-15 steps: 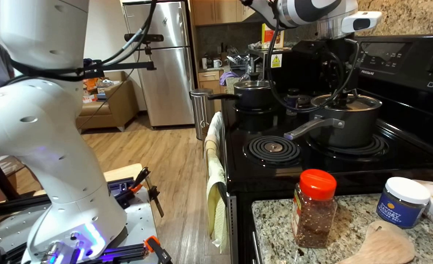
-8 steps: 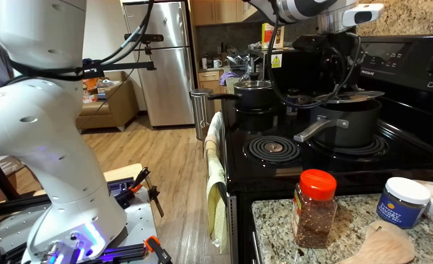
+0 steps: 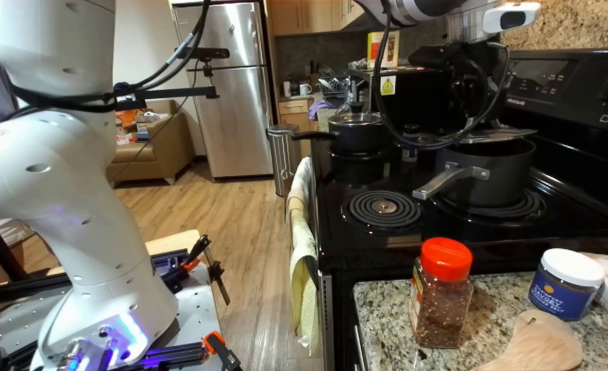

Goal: Take the lid off the pot on the right and put it on the stove

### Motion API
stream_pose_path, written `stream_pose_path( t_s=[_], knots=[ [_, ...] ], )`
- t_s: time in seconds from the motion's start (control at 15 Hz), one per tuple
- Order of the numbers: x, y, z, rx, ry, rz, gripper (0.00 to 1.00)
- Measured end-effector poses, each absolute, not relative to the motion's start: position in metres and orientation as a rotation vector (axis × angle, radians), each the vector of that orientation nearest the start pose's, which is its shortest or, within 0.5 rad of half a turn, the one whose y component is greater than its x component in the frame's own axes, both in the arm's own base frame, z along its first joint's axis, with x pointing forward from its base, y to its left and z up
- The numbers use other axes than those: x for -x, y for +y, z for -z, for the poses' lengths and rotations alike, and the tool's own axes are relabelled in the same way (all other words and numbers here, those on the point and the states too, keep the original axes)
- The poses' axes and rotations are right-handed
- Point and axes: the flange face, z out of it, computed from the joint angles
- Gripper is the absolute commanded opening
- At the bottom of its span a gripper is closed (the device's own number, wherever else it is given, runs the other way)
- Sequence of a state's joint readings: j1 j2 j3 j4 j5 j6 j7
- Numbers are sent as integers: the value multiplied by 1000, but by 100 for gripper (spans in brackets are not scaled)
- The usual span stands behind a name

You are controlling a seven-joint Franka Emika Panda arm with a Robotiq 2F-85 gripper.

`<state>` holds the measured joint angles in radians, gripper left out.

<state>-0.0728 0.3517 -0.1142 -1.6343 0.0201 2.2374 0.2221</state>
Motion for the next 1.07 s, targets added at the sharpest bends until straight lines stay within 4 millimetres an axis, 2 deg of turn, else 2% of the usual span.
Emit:
stream_pose_path(
  t_s=[0.27, 0.6, 0.87, 1.07],
  knots=[
    [-643, -110, -453, 3069, 452, 296, 3],
    [-613, -83, -458, 3065, 239, 201, 3],
    [-591, -58, -446, 3067, 83, 107, 3],
    [-572, -48, -423, 3062, 2, 10, 3]
  ],
)
